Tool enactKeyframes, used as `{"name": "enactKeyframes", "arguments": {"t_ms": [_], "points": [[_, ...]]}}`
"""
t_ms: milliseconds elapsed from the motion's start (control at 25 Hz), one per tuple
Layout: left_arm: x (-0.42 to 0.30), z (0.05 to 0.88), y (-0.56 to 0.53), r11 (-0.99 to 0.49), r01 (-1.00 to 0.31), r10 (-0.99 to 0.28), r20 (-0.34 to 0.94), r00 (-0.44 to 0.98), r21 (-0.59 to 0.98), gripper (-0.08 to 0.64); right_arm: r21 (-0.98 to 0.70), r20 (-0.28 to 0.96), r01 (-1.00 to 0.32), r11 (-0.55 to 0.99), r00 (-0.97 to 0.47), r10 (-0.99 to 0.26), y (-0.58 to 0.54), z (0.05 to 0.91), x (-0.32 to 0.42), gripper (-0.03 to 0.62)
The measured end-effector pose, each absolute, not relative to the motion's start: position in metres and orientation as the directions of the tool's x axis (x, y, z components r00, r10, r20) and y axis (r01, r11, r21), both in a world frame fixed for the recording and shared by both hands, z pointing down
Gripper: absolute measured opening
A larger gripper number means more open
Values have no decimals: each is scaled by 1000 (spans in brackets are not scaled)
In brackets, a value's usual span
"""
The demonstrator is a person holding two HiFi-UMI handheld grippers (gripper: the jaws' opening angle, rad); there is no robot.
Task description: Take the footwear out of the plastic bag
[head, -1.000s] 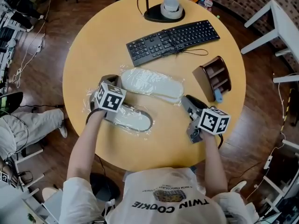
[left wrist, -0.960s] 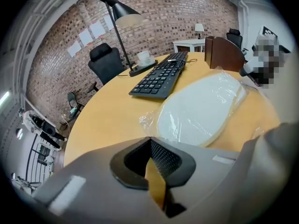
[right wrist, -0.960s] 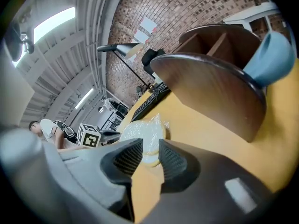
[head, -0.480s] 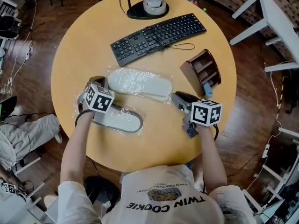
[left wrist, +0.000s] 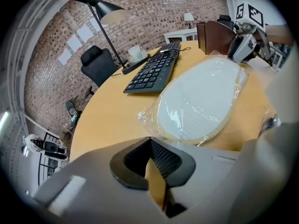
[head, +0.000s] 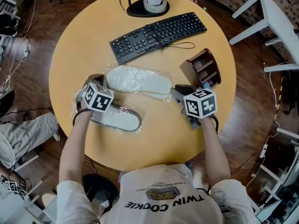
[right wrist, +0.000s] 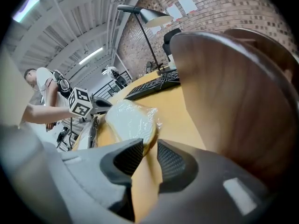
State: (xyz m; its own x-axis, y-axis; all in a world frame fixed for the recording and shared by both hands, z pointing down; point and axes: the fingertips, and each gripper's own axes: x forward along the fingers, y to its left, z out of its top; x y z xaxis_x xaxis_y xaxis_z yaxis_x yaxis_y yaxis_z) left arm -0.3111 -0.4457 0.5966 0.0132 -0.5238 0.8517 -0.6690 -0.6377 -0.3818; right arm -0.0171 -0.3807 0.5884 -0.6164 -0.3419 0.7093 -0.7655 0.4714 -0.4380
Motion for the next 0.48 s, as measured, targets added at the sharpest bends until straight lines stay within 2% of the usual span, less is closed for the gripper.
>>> {"name": "enactKeyframes", "arguments": {"t_ms": [200, 480], "points": [[-311, 595, -445, -638, -665, -527, 850, 10, -388, 6, -543, 670, -725, 423, -678, -302, -381, 584, -26, 92], [-312, 597, -446, -639, -665, -528, 849, 15, -386, 6, -618, 687, -742, 259, -671, -281, -384, 593, -27, 92]]}}
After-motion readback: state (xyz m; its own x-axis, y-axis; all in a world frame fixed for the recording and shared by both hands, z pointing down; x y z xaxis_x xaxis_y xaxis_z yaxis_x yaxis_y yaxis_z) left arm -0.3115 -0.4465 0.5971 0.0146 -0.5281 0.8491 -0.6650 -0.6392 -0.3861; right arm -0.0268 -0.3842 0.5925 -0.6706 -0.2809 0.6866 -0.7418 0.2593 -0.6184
